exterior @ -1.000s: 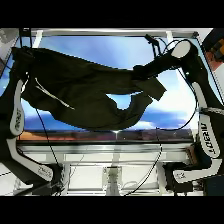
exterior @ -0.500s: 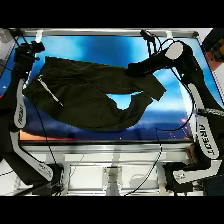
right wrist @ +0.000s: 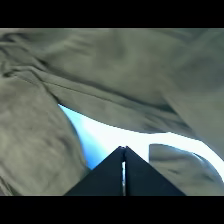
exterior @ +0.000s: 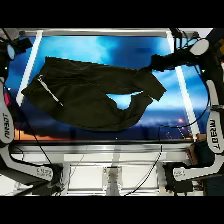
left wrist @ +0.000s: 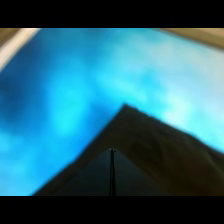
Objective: Fold the clothes and pants, and hang the long-sleeved shirts on hangers.
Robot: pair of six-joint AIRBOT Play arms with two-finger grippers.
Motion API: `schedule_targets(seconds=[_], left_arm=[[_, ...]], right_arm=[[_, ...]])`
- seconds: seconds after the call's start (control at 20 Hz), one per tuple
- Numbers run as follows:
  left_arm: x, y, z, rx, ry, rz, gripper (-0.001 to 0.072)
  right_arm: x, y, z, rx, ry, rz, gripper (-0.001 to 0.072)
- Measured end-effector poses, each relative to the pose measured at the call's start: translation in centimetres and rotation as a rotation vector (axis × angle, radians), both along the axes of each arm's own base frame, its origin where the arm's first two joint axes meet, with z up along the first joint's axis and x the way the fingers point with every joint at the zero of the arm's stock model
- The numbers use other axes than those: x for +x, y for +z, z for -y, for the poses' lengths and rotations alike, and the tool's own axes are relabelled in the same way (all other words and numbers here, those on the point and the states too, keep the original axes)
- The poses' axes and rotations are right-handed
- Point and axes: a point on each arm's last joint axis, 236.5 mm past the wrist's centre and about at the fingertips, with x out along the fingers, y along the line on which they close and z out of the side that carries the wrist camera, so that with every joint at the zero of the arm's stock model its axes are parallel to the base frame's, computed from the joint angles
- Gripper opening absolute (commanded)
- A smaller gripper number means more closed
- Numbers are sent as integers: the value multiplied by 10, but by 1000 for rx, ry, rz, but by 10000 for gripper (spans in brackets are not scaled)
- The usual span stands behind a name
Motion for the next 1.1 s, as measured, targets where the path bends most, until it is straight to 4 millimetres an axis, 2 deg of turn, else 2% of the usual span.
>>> schedule_targets(seconds=[0.15,0.25,0.4,0.45,0.55,0.6,0.7,0.8,1.1], left_arm=[[-36,-36,23,-35,-110,-154,29],[-67,-61,30,-55,-140,-231,29],[-126,-107,30,-129,-130,-330,30],[-145,-121,31,-187,-109,-345,30],[-175,-146,37,-335,-62,-358,32],[-186,-155,41,-397,-40,-360,34],[-200,-168,47,-485,-12,-371,95],[-208,-175,53,-538,2,-376,207],[-212,-179,56,-589,22,-367,207]], right_arm=[[-22,-19,24,40,-21,-72,12],[-50,-41,35,78,-34,-140,12],[-95,-78,42,175,-71,-262,17],[-107,-90,41,210,-85,-301,51],[-130,-110,33,267,-108,-377,320],[-140,-119,27,285,-119,-415,346],[-151,-136,19,280,-142,-460,349],[-158,-150,16,240,-163,-490,350],[-163,-193,16,195,-263,-597,314]])
